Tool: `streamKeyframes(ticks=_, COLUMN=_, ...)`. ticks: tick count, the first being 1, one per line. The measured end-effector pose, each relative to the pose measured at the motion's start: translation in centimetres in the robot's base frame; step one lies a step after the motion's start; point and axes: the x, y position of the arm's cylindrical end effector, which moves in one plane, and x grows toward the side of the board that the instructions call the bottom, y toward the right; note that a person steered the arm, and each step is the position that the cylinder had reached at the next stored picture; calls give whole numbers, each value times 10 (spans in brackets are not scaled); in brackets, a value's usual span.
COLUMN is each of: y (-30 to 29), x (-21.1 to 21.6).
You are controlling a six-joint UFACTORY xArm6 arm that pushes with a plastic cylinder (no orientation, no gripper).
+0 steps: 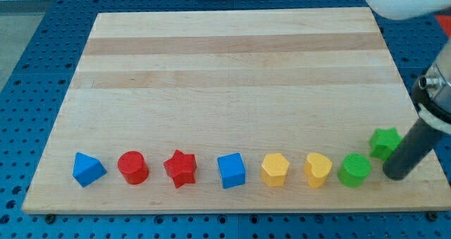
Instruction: Slide the green star to the center right
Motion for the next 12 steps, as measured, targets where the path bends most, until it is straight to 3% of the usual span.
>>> streamKeyframes(ticks=6, y=-33, x=-92)
streamKeyframes(ticks=10, y=-6, x=-94)
streamKeyframes(ticks=12, y=-6, x=-123)
